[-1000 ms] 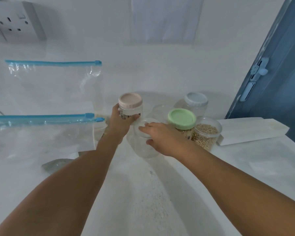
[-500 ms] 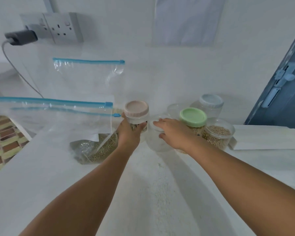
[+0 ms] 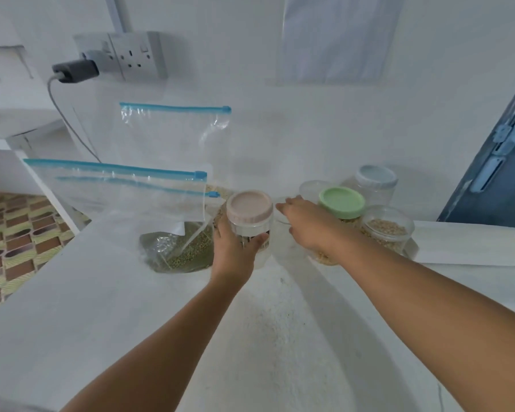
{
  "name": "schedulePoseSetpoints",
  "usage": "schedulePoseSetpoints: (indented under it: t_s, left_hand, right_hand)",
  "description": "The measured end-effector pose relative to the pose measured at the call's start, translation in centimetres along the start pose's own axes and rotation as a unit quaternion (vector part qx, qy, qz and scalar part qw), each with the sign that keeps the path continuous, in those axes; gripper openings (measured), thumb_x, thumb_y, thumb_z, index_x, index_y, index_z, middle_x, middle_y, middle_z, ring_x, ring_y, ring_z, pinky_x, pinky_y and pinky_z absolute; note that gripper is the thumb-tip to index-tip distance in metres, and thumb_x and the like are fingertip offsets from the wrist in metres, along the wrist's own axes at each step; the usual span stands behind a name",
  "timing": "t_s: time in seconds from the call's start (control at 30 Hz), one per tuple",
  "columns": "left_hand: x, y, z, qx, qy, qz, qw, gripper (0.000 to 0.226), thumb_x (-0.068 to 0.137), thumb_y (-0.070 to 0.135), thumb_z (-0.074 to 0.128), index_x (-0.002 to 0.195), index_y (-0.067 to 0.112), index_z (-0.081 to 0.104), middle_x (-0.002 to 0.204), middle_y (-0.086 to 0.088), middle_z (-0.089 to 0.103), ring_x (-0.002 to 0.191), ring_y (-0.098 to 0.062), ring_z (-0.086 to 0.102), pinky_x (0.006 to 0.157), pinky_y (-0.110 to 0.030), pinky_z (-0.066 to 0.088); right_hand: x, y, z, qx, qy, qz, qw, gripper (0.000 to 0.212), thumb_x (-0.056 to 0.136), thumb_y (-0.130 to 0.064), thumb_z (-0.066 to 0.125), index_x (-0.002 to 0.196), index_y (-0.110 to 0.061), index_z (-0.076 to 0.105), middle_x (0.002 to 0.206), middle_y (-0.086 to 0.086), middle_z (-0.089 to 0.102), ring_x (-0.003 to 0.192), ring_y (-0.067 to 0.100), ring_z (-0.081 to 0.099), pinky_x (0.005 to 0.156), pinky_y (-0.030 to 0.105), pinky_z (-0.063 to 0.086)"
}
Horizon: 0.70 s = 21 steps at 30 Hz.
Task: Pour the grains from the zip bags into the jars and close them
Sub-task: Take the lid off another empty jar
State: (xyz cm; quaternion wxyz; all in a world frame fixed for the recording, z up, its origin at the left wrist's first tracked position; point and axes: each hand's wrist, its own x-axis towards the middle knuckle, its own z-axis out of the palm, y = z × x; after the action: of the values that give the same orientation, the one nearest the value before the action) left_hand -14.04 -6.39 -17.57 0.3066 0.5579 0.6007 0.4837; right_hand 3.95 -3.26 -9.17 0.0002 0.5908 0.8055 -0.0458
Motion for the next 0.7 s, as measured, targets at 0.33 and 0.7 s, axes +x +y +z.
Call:
schedulePoseSetpoints:
  t_s: [0.33,0.7]
  left_hand:
    - [-4.2,1.8,-3.1,-0.017,-0.087,-0.015,0.996,0.118,0.045,0.076,0.09,0.142,0.034,0.037,0.142,0.008,0.046,0.131,-0.013,0.049,0.112,-0.042,0.044]
    - [-3.5,2.7,-3.1,-0.036,-0.102,0.029,0.994,0.092,0.051,0.052,0.102,0.13,0.043,0.058,0.118,0.016,0.072,0.108,-0.005,0.068,0.094,-0.043,0.06]
  right_hand:
    - [-5.1,-3.1,-3.0,0.307,0.01,-0.026,0.951,0.063,0.105,-0.054,0.044,0.161,-0.026,0.036,0.163,-0.005,0.036,0.15,0.015,0.034,0.119,0.037,0.03]
    - [-4.9,-2.9,-2.2,0.161,0.071,-0.039,0.984,0.083,0.07,-0.082,0.071,0.13,-0.027,0.059,0.116,-0.013,0.056,0.111,0.014,0.052,0.093,0.036,0.049]
